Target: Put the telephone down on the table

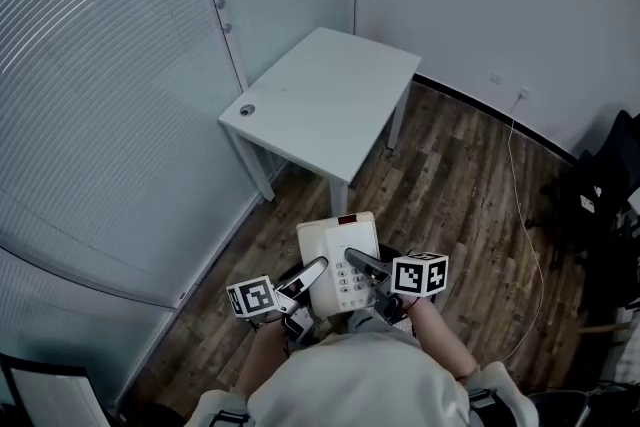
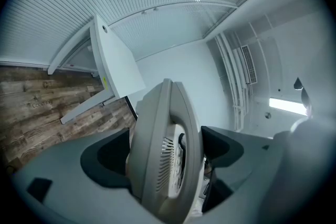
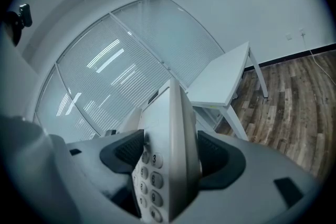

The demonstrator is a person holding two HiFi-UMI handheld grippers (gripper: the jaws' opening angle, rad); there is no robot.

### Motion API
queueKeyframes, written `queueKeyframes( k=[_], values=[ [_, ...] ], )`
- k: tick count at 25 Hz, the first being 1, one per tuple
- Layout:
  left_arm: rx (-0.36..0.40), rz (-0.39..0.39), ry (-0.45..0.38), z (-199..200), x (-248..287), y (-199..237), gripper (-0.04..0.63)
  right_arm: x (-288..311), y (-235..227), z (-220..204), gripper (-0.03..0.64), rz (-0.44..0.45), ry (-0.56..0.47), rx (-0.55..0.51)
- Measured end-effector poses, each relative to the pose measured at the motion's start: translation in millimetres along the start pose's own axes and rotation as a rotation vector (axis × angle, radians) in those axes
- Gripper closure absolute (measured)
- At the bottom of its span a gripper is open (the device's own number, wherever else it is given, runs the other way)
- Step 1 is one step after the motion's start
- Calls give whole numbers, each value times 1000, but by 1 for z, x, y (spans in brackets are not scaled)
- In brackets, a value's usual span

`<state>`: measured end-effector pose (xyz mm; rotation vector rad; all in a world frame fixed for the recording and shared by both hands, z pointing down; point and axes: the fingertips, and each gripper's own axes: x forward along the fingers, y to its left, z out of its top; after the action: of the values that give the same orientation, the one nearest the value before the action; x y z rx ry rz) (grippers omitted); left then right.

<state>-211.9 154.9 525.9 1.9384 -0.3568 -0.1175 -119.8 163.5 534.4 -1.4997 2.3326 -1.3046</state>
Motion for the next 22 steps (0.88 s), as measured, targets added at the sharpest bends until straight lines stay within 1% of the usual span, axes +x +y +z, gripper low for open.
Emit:
queueKeyframes(
  k=[4,11,15,19,22],
  values=[
    [9,-5,1,-2,-8,-3,190,-1,8,-6,293,3,-9,3],
    [-1,-7,1,-7,-18,2,190,0,11,-16,293,-3,0,4],
    [4,-8,-3,-17,-28,-4,190,-8,19,-26,293,4,-2,2],
    [1,24,3,-20,-34,0,190,-7,21,-30,293,6,2,10],
    [-4,7,2,-18,-33,-2,190,-5,21,-31,293,5,5,17]
  ],
)
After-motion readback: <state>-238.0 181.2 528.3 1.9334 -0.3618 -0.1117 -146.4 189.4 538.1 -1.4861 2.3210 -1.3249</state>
